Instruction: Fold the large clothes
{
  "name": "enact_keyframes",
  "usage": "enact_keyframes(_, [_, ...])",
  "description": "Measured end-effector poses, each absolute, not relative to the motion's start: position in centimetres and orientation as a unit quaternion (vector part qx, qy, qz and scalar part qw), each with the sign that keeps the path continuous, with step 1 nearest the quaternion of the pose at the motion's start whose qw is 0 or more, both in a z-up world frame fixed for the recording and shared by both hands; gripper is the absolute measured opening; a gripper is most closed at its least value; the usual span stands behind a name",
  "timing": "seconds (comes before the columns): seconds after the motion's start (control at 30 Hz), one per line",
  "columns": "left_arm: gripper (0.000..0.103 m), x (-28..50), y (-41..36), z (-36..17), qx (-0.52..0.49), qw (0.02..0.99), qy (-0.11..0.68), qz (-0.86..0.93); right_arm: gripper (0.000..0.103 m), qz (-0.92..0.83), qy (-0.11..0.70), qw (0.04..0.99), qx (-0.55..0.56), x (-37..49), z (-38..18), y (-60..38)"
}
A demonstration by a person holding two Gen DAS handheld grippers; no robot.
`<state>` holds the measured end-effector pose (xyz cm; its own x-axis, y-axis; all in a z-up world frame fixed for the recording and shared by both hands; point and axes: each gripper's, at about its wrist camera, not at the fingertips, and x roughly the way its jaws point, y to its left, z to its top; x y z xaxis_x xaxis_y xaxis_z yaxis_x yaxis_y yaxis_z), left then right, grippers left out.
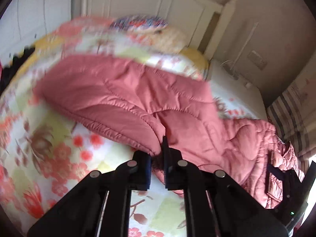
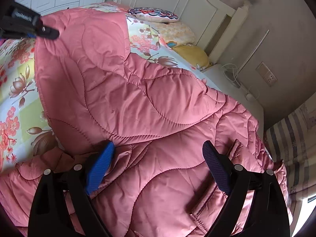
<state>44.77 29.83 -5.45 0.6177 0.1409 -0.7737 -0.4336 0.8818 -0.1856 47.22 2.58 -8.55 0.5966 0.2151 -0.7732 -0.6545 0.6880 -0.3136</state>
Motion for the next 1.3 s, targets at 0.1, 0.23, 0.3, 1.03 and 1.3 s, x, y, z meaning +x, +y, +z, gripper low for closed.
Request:
enact_keyframes(0.1, [0.009, 45.2, 26.9, -2.1, -0.125, 0.903, 0.378, 0.162, 0.073, 0.248, 0.353, 0.848, -0.307, 46.4, -6.7, 1.7])
enact_keyframes(0.23, [0.009, 46.8, 19.9, 2.9, -0.02, 0.93, 0.344, 0.126, 0.074, 0.185, 0.33, 0.876, -0.3, 45.8, -2.1, -4.4])
enact_keyframes(0.3, [0.009, 47.4, 14.4, 4.7, 0.051, 0.941, 0.322, 0.095, 0.077, 0.143, 0.331, 0.892, -0.272, 46.0, 0.0, -9.5])
enact_keyframes(1.03, [0.009, 45.2, -8.1, -12.7, 0.461, 0.824, 0.33, -0.016, 0.087, 0.016, 0.276, 0.952, -0.129, 42.1, 6.5, -30.4])
enact_keyframes(1.3, [0.009, 46.2, -5.5, -13.0, 0.405, 0.845, 0.349, -0.012, 0.095, 0.066, 0.356, 0.913, -0.189, 48.4, 2.8, -23.9])
